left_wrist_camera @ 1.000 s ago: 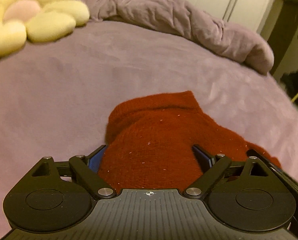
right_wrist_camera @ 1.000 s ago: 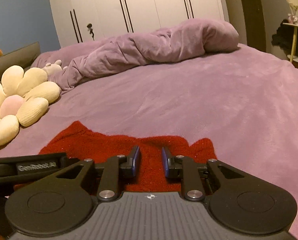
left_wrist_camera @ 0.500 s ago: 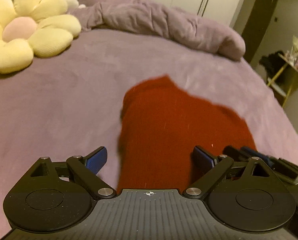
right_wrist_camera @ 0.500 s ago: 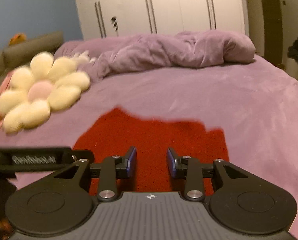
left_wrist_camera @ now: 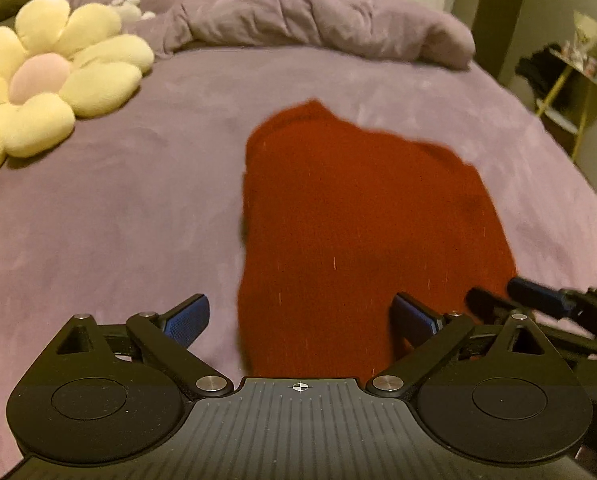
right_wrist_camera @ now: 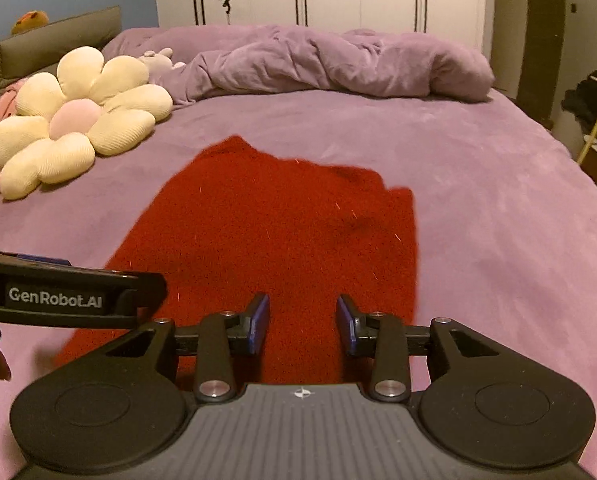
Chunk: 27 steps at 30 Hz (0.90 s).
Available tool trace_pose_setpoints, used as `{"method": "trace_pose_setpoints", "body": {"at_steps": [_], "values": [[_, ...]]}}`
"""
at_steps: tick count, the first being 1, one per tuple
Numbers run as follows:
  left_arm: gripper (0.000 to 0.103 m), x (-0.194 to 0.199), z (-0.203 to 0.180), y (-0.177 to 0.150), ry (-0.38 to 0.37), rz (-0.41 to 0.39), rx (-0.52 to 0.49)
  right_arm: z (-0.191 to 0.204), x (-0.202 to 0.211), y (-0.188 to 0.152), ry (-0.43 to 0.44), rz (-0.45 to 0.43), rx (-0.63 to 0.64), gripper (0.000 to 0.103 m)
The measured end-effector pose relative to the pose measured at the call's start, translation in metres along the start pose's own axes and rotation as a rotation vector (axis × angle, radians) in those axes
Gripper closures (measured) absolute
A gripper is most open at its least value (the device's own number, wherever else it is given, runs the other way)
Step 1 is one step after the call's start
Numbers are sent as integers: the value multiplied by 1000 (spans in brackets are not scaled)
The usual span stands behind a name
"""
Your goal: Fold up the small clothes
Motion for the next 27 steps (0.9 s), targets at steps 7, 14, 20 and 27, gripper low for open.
{"method": "trace_pose_setpoints", "body": {"at_steps": [7, 14, 20, 27], "values": [[1, -6, 4, -21, -10, 58, 50, 3, -3, -17, -75, 95, 68, 65], [1, -2, 12, -31, -5, 80, 60, -20, -3, -28, -61, 147, -80, 36], [0, 38, 15, -44, 11, 65, 63, -4, 44, -57, -61, 200, -73, 18], [0, 74, 18, -57, 87, 49, 4, 21, 84, -66, -31, 179, -87, 4]]}}
Point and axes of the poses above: each gripper's, at about its wrist camera, not at the fingertips, and x roughly against the way its jaws point, z to its left, y to its top, the point moved 10 cm from there along -x, roughly the way its jaws point, and after that the axes turned 9 degrees about y, right-handed, at the moved point
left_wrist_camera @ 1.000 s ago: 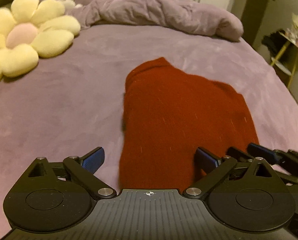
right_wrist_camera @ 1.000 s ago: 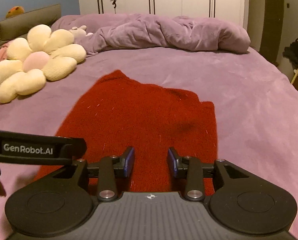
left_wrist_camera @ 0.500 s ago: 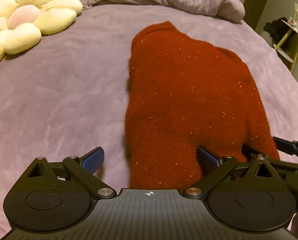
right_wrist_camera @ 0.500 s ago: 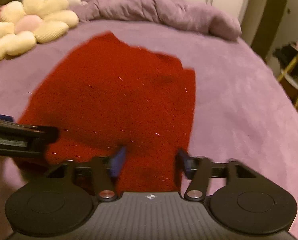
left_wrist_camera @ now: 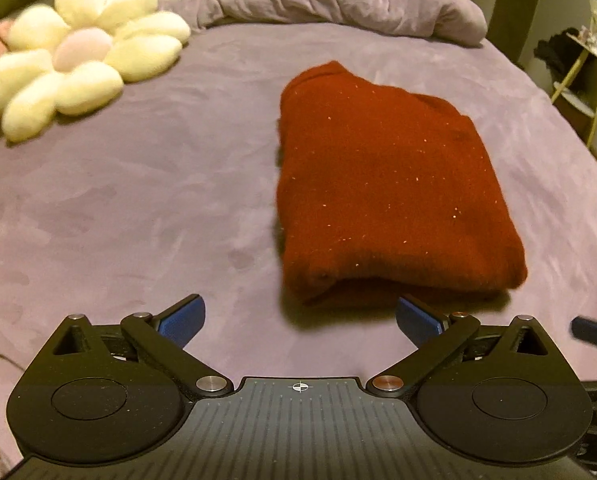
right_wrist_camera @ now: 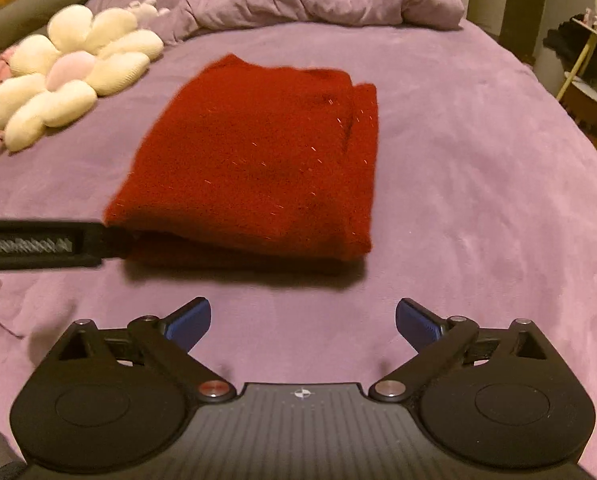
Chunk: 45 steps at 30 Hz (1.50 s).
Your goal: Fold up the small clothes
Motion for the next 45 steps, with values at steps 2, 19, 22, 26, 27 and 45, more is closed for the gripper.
{"method": "trace_pose_setpoints", "body": {"at_steps": [2, 19, 22, 26, 27, 45], "values": [[0, 6, 2, -1, 25, -6, -26, 5, 8, 4, -4, -13, 12, 4], [0, 32, 19, -6, 63, -15, -25, 9, 28, 10, -87, 3, -6, 4], [0, 32, 21, -6, 75, -14, -32, 5, 30, 12, -96, -12, -26, 4], [0, 32, 24, -8, 75, -8, -26, 5, 31, 15, -97, -27, -37, 4], [0, 33, 24, -7, 76, -10, -27, 5, 32, 15, -98, -29, -36, 4], [0, 30, 21, -10, 54, -1, -36, 4, 35, 14, -98, -36, -34, 4]]}}
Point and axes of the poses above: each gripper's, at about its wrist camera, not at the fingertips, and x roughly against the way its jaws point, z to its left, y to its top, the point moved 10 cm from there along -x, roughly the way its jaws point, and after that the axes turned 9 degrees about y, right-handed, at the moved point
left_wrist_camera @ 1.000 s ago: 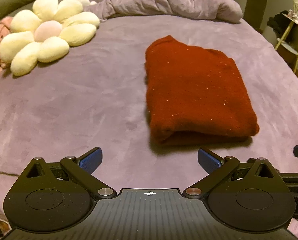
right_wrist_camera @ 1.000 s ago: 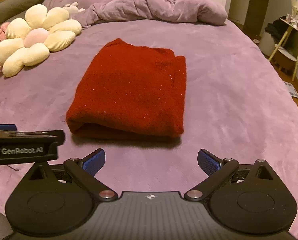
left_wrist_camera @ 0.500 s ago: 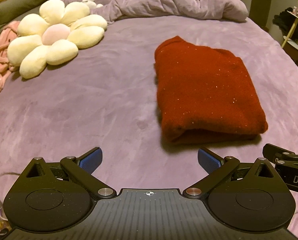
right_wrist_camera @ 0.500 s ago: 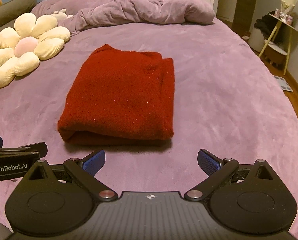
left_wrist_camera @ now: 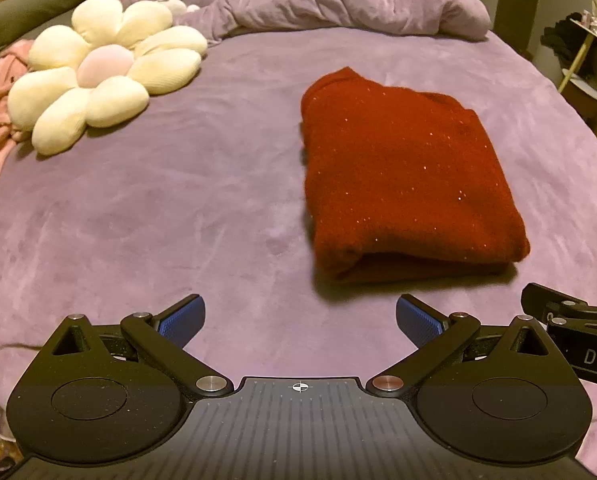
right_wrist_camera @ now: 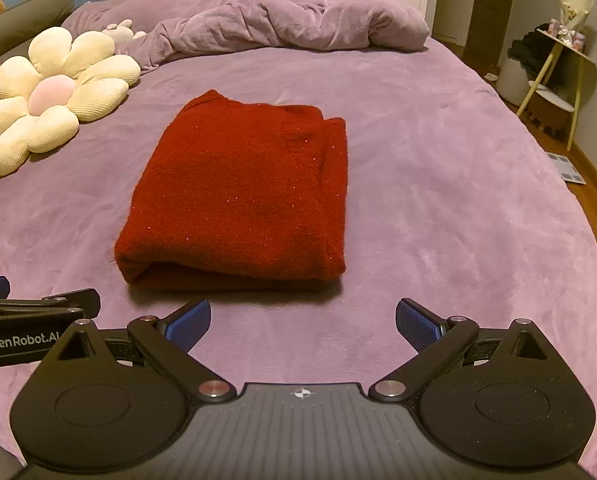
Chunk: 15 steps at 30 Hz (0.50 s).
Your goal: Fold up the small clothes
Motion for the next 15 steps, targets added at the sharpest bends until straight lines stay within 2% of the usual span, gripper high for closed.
{"method": "trace_pose_setpoints", "body": {"at_steps": [15], "values": [[0, -2, -1, 0, 4, 1, -5, -1, -2, 0, 4, 2, -4, 4]]}}
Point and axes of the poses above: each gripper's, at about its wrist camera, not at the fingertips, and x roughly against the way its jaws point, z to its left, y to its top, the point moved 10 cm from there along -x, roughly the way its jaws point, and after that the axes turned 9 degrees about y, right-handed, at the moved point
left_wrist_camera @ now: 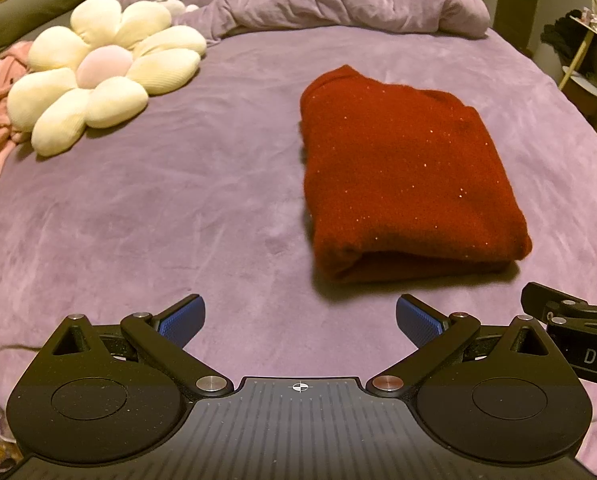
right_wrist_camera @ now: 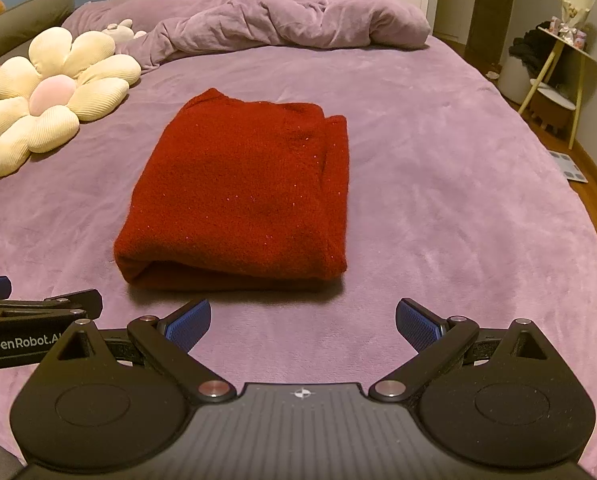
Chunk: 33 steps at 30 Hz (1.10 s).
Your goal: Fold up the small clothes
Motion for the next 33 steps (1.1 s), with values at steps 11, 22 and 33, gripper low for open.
{"method": "trace_pose_setpoints", "body": {"at_steps": [11, 22, 33], "values": [[0, -2, -2, -1, 0, 4, -3, -1, -1, -1, -5, -3, 9, 4], [0, -3, -3, -3, 0, 0, -6, -3, 1, -2, 1, -11, 4, 4], [0, -2, -4, -3, -5, 1, -8, -3, 2, -3, 3, -15, 7, 4]]}}
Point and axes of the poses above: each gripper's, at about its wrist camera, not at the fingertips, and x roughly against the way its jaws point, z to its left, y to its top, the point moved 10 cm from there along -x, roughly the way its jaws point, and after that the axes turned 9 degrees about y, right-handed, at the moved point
